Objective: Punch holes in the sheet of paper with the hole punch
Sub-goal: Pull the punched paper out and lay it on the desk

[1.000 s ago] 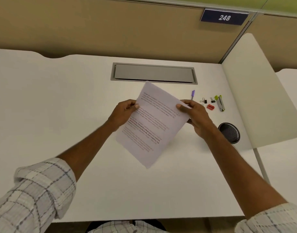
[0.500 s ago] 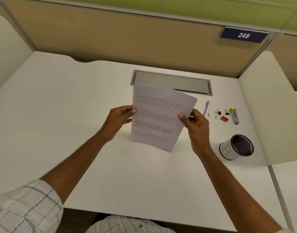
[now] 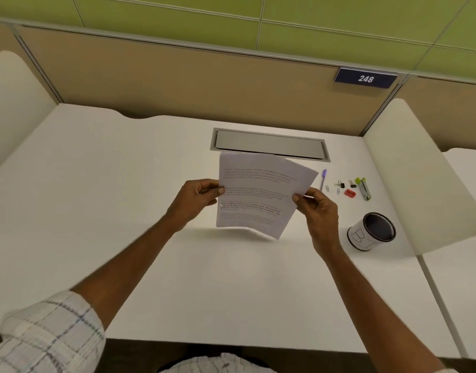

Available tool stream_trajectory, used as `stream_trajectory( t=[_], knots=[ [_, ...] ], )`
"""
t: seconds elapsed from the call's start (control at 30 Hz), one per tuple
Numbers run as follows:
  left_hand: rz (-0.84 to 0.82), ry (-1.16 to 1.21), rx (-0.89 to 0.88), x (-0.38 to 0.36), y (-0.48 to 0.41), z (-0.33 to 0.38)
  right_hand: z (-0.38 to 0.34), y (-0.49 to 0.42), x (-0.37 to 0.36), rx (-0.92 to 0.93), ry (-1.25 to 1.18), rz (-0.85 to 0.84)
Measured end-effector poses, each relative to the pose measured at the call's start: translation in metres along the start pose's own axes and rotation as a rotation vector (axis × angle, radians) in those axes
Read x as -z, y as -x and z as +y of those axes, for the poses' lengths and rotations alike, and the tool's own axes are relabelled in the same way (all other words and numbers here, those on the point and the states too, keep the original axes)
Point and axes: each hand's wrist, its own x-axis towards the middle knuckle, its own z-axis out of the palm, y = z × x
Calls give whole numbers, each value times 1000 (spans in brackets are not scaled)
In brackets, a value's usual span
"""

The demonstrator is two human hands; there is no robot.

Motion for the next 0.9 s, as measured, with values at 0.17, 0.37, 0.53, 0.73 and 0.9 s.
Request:
stream_trajectory(
  t=[0.17,0.37,0.53,0.73,0.9],
  knots=[
    [-43,14,-8,5,9,-1,-2,16,-4,35,97,56],
    [-15,23,18,6,12,-1,-1,28,-12,60,89,140],
    [-14,-12,-7,3,9,0,-2,25,-13,62,62,147],
    [21,10,-23,-9,1,0,-4,12,-4,79,38,142],
    [42,-37,25,-18,-7,-2,4,-2,5,66,81,77]
  ],
)
